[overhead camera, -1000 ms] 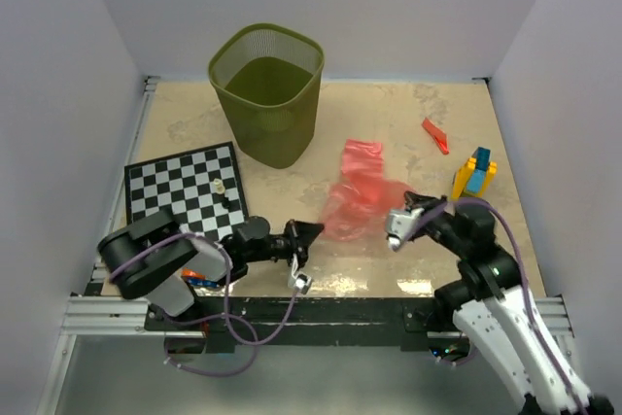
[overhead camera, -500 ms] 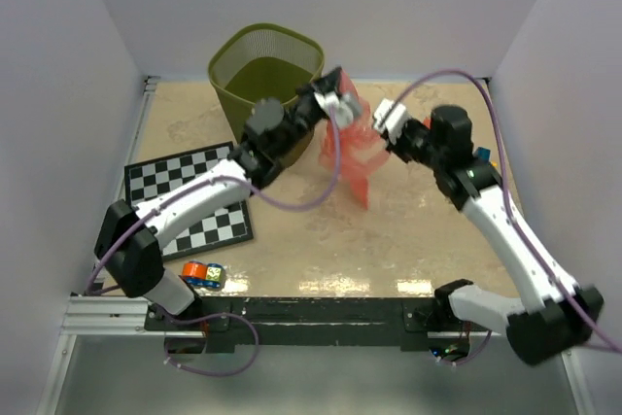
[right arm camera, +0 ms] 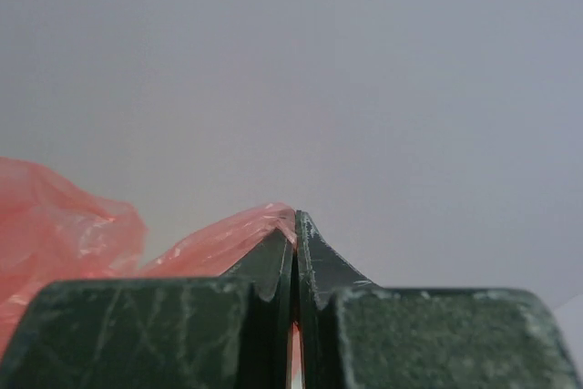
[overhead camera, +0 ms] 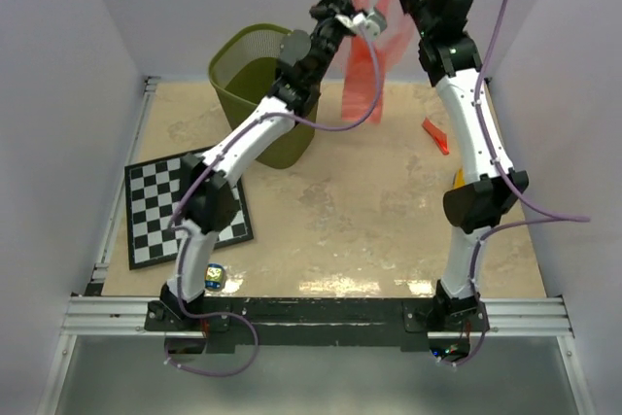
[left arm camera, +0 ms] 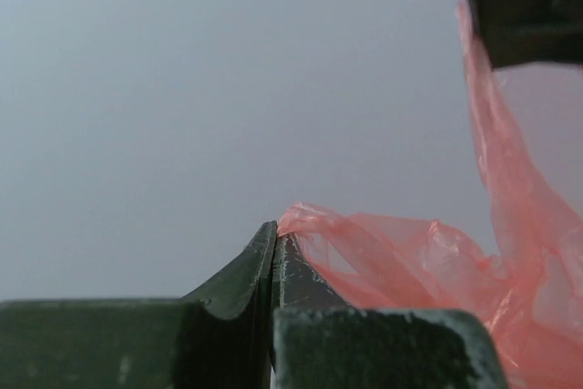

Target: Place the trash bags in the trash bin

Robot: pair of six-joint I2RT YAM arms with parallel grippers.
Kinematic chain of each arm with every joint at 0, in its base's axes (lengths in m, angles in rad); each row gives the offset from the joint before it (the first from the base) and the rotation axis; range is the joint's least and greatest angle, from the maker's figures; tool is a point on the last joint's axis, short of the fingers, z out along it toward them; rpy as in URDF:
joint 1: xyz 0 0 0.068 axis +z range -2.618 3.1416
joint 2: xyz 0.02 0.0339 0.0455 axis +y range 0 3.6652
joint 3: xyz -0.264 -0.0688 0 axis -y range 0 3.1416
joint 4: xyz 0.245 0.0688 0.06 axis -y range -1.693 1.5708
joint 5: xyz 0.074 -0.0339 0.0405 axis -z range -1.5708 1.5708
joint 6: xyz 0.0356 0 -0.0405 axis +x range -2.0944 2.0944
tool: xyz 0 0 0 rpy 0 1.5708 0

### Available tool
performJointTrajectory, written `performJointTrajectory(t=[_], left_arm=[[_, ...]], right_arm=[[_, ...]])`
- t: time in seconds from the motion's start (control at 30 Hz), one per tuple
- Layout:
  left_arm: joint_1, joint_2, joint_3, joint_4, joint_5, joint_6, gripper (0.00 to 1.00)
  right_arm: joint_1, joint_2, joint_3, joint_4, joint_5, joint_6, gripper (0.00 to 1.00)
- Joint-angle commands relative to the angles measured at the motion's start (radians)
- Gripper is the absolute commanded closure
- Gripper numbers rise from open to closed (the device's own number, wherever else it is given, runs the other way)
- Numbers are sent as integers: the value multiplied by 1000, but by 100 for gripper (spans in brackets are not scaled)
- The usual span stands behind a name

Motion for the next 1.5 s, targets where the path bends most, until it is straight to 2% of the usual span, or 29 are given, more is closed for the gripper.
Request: performJointTrajectory(t=[0.0, 0.03, 0.07, 0.1, 0.17, 0.23, 0.27, 0.3, 0.33, 0.37, 0.4, 0.43, 0.47, 0.5, 0.53, 0.57, 0.6, 0.63, 0.67, 0.7, 0.77, 0.83, 0.97, 1.07, 1.17, 1.23, 1.3, 1.33, 1.47], left_arm=[[13, 199, 586, 279, 163, 267, 100], [-2, 163, 502, 417, 240, 329, 100], [-11, 84, 337, 527, 344, 360, 100], [-22, -22, 229, 572, 406, 366, 100], [-51, -86, 177, 600, 409, 331, 100], [-74, -74, 224, 660, 296, 227, 100], [-82, -75, 205, 715, 193, 181, 100], [-88, -95, 136, 749, 61, 150, 100], [-97, -144, 32, 733, -115, 125, 100], [-97, -240, -151, 655, -272, 39, 100], [-85, -375, -353, 452, -305, -99, 100], [-45, -575, -619, 248, -99, -322, 100], [14, -742, -874, 64, 263, -412, 100], [27, -891, -1044, -163, 560, -325, 100], [-44, -1020, -1155, -384, 640, -159, 100], [-104, -1108, -1226, -582, 650, -48, 100], [-146, -1200, -1299, -632, 639, -48, 100], [-180, -1267, -1358, -590, 606, -151, 100], [-200, -1317, -1402, -555, 559, -297, 100], [-218, -1331, -1423, -488, 516, -370, 100], [-228, -1292, -1391, -441, 382, -534, 100], [-226, -1192, -1310, -455, 261, -661, 100], [-225, -1122, -1221, -441, 216, -735, 100], [-202, -1051, -1113, -502, 141, -773, 100], [-38, -921, -971, -620, 243, -919, 100], [16, -801, -801, -692, 285, -962, 100], [22, -688, -634, -711, 282, -940, 100], [24, -649, -533, -690, 267, -904, 100], [22, -479, -291, -491, 127, -707, 100]], right_arm=[[31, -118, 150, 431, 52, -56, 100], [41, -180, 89, 542, 35, -73, 100], [51, -240, -9, 690, 15, -87, 100], [61, -308, -87, 819, -17, -98, 100], [89, -414, -227, 975, -34, -131, 100], [109, -498, -357, 1056, -34, -138, 100], [109, -541, -465, 1085, -33, -138, 100], [107, -592, -570, 1104, -30, -156, 100], [109, -639, -746, 1081, -17, -180, 100], [110, -708, -901, 1030, 4, -193, 100], [109, -786, -1032, 886, 7, -210, 100], [117, -851, -1161, 640, -35, -246, 100], [129, -918, -1243, 243, -125, -300, 100], [156, -971, -1303, -165, -281, -443, 100], [179, -1052, -1365, -410, -404, -546, 100], [195, -1165, -1422, -513, -471, -531, 100], [202, -1268, -1453, -548, -499, -483, 100], [201, -1377, -1461, -539, -502, -503, 100], [202, -1466, -1481, -449, -453, -439, 100], [202, -1532, -1490, -389, -435, -423, 100], [202, -1550, -1489, -339, -442, -415, 100], [202, -1446, -1451, -306, -453, -328, 100], [202, -1177, -1287, -275, -456, -39, 100], [201, -1002, -1144, -255, -337, 214, 100], [192, -925, -1102, -145, -193, 361, 100], [192, -861, -1064, -73, -76, 367, 100], [189, -775, -971, 19, 71, 327, 100], [180, -723, -928, 76, 117, 283, 100], [129, -482, -621, 306, 222, 105, 100]])
